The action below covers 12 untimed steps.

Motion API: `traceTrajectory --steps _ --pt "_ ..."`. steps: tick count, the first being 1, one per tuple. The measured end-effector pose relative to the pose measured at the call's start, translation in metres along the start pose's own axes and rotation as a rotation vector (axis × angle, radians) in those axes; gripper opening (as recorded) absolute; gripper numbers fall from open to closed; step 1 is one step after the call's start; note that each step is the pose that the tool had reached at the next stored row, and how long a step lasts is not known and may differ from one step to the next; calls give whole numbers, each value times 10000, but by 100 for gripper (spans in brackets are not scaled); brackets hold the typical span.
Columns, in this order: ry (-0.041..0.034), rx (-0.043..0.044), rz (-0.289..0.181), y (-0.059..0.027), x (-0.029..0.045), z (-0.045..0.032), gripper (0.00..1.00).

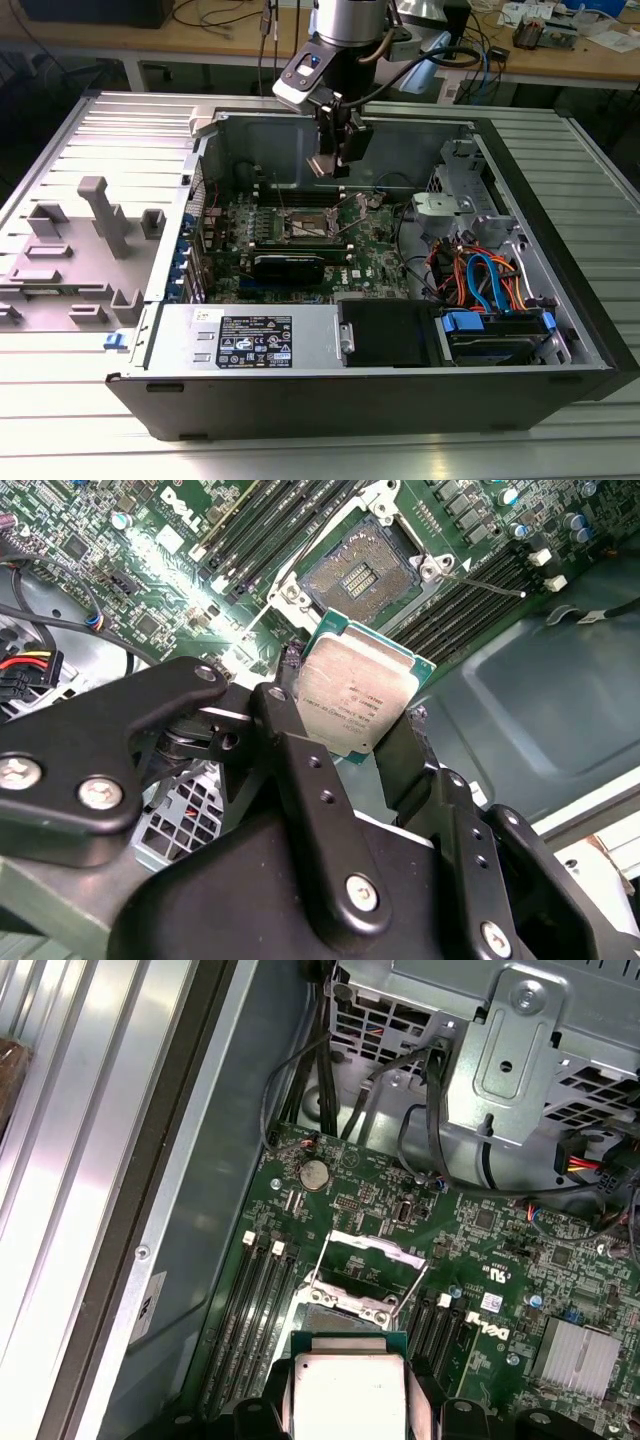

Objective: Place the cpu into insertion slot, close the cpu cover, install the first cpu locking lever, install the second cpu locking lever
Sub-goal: 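Place the cpu into insertion slot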

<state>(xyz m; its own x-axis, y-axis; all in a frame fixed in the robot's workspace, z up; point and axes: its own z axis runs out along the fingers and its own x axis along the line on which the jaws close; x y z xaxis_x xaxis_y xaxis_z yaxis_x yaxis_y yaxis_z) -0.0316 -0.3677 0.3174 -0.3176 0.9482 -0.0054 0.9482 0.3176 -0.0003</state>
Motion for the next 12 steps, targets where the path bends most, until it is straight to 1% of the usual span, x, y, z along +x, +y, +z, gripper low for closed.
traceTrajectory --steps 12 --pt "1 -1 0 -5 2 5 54"
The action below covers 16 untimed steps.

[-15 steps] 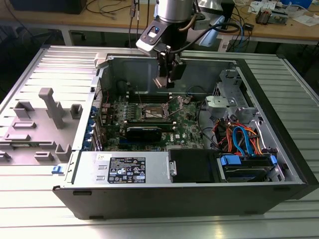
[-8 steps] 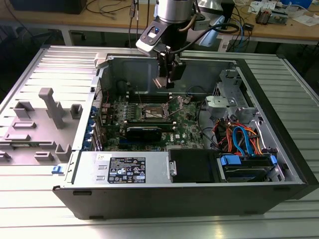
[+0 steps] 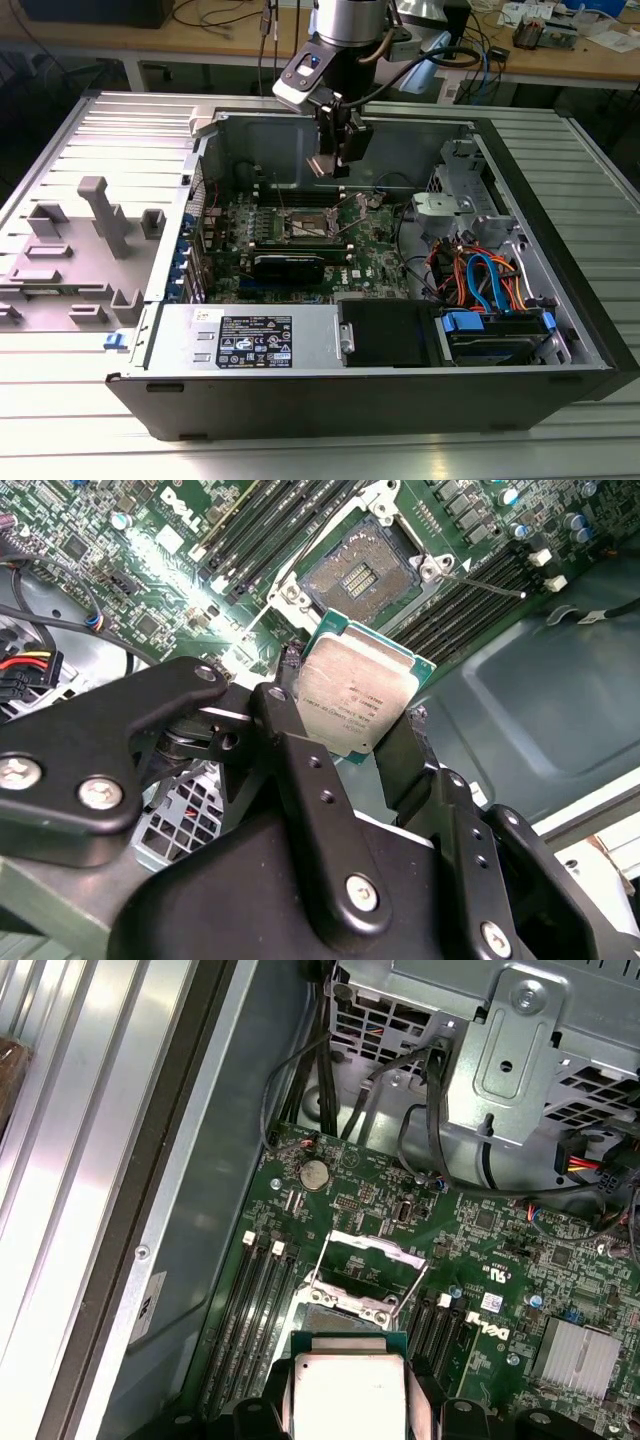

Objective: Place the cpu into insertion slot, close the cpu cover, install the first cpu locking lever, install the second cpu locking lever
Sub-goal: 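Place the cpu into insertion slot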

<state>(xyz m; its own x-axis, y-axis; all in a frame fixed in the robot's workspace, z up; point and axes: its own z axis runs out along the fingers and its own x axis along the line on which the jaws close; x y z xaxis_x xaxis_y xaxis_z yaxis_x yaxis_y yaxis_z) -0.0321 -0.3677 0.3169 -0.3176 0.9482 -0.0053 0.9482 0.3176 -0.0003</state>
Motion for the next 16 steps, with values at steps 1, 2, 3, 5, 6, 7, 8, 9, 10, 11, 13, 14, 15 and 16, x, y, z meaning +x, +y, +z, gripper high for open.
traceTrajectory --steps 1,2,3,5,6,7,8,9,10,11,13,14,15,16 --pt "1 -1 0 -14 5 12 54" --pt "0 0 -1 -33 11 25 54" --pt "-4 2 -1 -67 23 50 54" --pt "-10 5 180 -79 27 94 54" --pt "-10 5 298 -79 27 108 54" --pt "-9 5 438 -79 27 122 54" --pt "-9 7 588 -79 27 136 54" --pt "-10 8 755 -79 28 151 54" --pt "-9 8 910 -79 28 167 54" --pt "-9 10 1112 -79 28 189 54" --pt "-10 12 1403 -80 28 222 54" --pt "-10 14 1602 -80 28 244 54" --pt "-10 14 1740 -80 28 260 54" --pt "-8 13 1892 -81 29 289 54"
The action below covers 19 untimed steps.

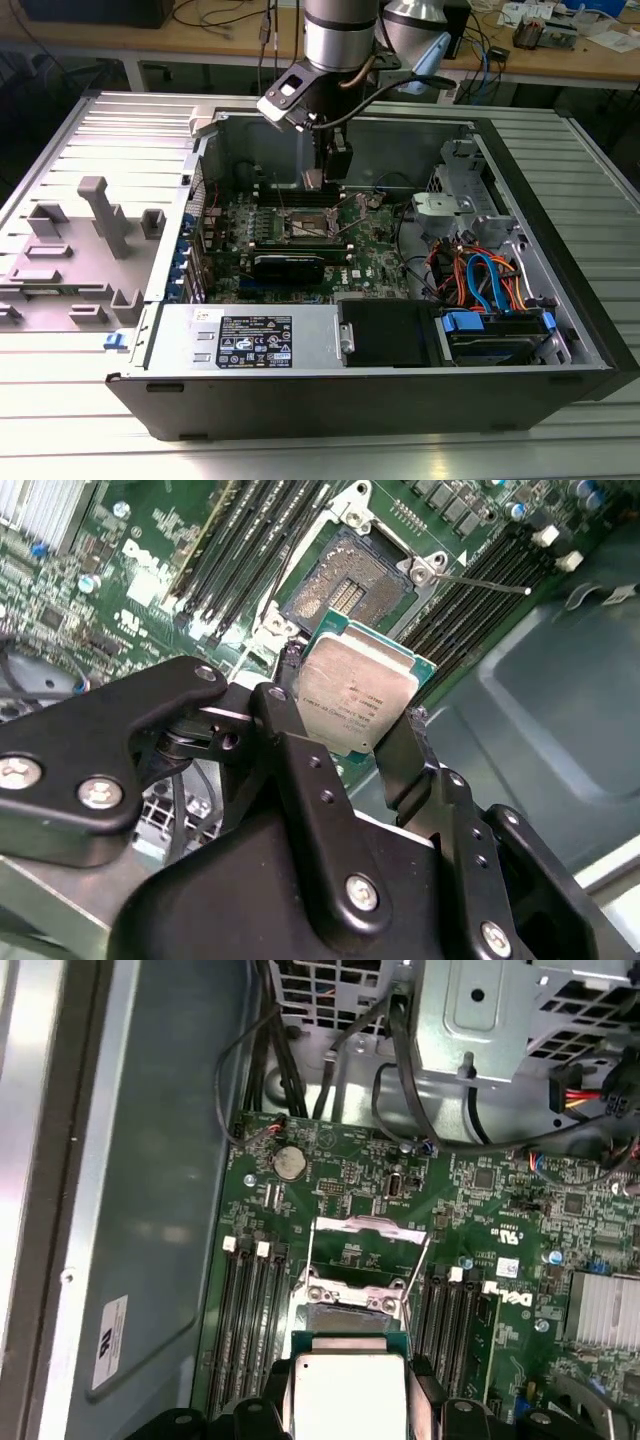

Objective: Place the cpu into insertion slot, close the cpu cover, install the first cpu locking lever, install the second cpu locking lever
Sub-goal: 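Place the cpu into insertion slot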

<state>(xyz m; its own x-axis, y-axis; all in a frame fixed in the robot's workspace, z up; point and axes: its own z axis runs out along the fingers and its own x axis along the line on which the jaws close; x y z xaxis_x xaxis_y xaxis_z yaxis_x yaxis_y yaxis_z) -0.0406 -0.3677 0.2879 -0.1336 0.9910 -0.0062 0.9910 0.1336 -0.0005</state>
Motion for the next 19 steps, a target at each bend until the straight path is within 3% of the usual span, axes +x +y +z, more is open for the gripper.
traceTrajectory --steps 6,11,19 --pt "-2 4 271 -48 7 118 54" --pt "0 6 792 -58 9 224 54" --pt "-4 -21 866 -85 14 359 54"
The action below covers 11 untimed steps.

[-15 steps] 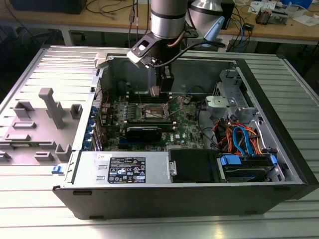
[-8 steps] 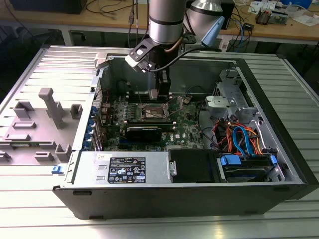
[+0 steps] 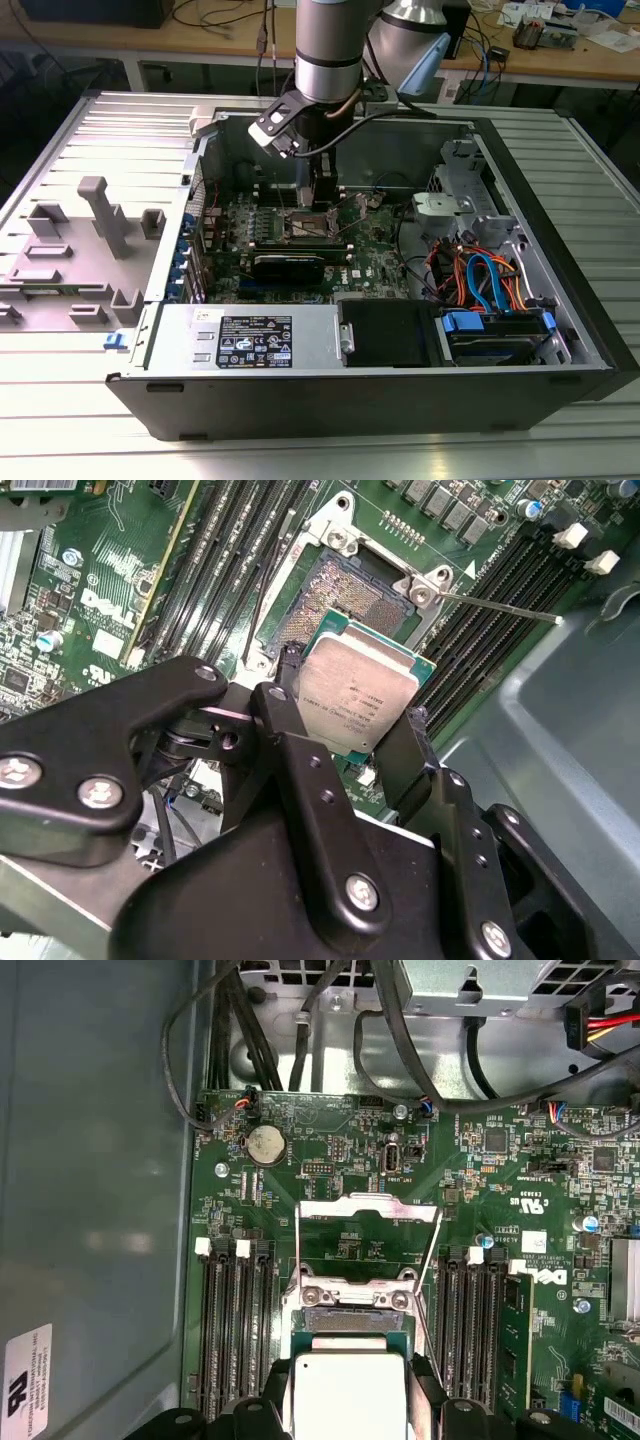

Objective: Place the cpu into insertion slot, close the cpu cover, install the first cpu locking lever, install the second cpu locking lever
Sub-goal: 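Place the cpu into insertion slot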

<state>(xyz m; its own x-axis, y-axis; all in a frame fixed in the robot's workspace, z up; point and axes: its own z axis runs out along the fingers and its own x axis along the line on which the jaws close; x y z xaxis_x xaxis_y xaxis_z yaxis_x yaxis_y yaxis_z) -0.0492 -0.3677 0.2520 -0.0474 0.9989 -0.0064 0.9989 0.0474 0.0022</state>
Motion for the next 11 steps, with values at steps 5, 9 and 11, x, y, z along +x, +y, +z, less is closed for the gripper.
traceTrajectory --steps 5,9,11 --pt "0 -1 0 0 0 1 54" --pt "1 -1 0 0 0 4 54" --pt "4 -2 0 0 1 12 54"
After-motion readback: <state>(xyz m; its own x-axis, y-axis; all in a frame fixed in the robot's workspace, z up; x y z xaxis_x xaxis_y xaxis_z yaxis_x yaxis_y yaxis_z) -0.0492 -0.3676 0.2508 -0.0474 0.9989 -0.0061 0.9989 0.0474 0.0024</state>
